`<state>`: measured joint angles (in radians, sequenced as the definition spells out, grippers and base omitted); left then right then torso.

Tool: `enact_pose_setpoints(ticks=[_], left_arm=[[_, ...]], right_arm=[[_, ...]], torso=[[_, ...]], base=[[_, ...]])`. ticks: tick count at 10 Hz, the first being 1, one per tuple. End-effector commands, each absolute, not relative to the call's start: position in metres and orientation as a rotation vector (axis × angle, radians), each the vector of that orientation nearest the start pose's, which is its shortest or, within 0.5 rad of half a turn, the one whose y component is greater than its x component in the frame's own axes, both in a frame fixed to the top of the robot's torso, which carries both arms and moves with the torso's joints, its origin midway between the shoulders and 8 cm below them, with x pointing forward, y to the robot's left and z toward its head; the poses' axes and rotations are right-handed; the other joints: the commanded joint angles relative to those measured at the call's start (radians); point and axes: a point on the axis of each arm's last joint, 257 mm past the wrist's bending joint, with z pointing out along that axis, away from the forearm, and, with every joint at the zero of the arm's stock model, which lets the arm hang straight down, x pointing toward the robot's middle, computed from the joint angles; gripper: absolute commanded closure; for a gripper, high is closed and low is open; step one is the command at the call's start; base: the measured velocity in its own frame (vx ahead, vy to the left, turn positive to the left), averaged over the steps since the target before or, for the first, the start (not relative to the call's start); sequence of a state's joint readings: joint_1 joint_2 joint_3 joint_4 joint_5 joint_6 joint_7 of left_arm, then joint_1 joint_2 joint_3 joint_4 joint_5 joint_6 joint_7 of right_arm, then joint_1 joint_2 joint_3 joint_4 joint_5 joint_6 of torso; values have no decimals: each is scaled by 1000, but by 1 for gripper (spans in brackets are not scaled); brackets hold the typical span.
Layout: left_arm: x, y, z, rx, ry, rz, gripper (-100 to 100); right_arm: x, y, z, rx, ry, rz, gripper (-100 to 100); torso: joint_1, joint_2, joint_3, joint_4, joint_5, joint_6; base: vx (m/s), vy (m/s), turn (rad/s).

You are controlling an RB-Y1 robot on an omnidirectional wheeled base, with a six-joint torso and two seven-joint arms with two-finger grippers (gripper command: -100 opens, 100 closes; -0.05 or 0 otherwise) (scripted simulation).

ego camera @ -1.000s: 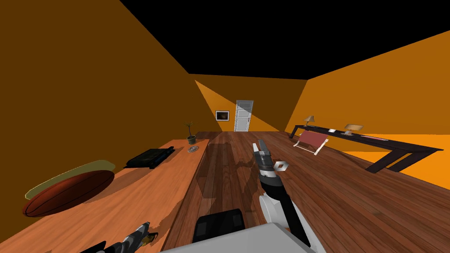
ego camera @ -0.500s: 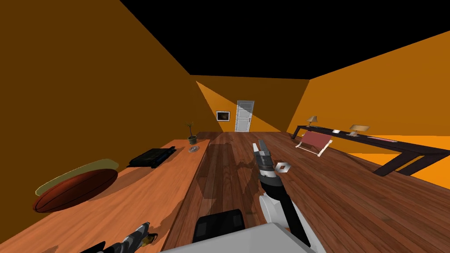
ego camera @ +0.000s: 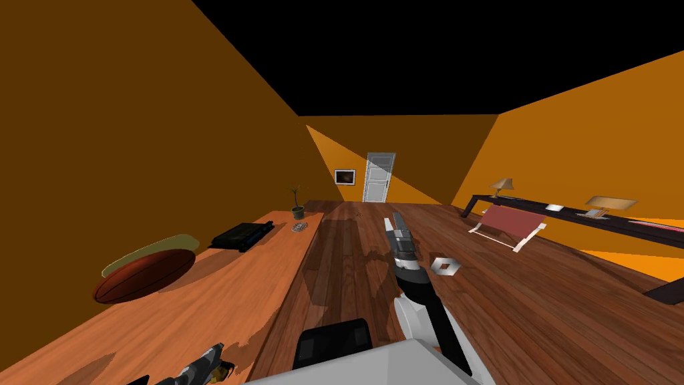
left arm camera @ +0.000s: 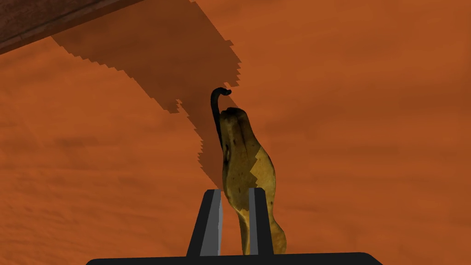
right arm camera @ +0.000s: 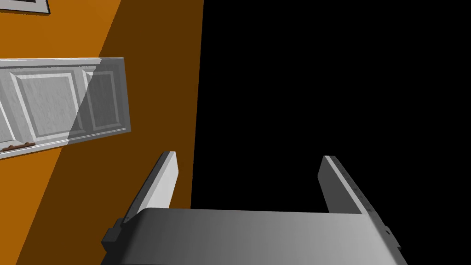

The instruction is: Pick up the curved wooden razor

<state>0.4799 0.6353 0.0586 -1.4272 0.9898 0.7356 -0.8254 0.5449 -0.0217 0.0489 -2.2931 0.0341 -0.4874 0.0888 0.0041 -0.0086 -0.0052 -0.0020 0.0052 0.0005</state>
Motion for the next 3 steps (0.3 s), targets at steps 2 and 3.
enact_pose_setpoints(ticks=[2,3], left_arm=[[188,454,-511,-1638,2337,-367,100],[188,454,-511,-1637,2339,-367,0]], right_arm=[[343,-262,12,623,701,1225,0],[343,-262,12,623,701,1225,0]], torso=[[1,1,0,0,0,0],[1,2,1,1,0,1]], base=[[35,-11,68],[0,0,0]])
